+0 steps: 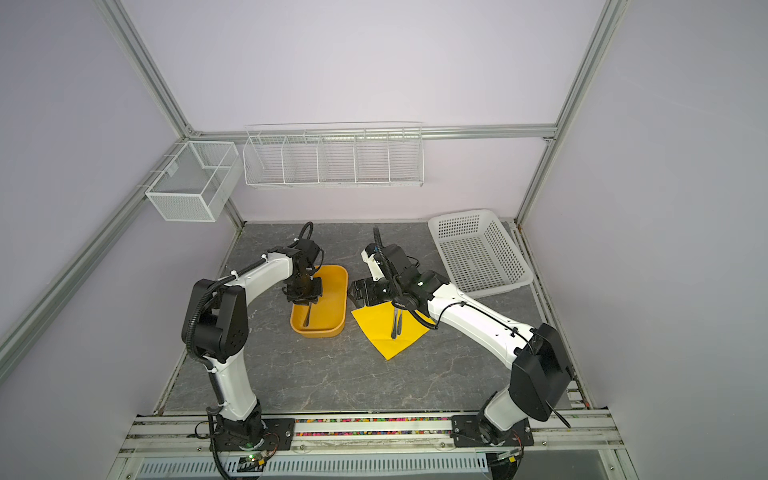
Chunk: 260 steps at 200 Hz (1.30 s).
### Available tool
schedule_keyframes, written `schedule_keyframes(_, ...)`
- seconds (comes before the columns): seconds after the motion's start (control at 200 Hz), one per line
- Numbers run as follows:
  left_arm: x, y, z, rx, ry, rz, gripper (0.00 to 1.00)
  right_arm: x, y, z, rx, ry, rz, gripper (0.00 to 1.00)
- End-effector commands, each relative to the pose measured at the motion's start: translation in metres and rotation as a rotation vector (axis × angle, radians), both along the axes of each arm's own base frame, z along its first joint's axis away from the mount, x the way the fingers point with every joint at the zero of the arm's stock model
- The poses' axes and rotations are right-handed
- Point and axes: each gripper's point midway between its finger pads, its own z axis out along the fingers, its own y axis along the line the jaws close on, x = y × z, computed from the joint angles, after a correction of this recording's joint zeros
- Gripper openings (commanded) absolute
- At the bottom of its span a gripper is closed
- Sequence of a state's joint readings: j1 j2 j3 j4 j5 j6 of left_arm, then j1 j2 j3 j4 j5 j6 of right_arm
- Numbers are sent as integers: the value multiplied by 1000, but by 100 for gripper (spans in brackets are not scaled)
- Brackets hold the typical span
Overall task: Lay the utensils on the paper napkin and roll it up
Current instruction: 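Move the left gripper back over the tray above the spoon while the right gripper advances, then lower the left gripper onto the spoon handle and close on it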
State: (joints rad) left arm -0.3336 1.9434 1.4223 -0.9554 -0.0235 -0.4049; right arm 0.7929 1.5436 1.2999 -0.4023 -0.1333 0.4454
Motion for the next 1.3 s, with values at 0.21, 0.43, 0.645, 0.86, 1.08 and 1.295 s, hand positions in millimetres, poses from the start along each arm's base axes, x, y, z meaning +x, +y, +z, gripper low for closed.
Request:
schedule_keyframes(0.21,12,5,-16,47,15,-23,25,6,-8,2,-62,-32,-29,88)
schedule_keyframes(0.43,5,1,-33,24,61,-29,25,7,-18,-3,-97,-40,-66,89)
schedule_keyframes(0.645,-3,-8,-40,-29,106,-47,17,7,-27,-11,-145,-25,-87,89)
schedule_keyframes(0.86,6,-16,-32,-65,92,-64,17,9,-31,-9,-184,-39,-90,89)
schedule_keyframes(1.08,19,-17,-30,-46,126,-80,19,8,-33,-7,-195,-25,-92,89)
schedule_keyframes(1.295,14,-11,-37,-76,147,-51,20,5,-38,-14,-221,-15,-92,89)
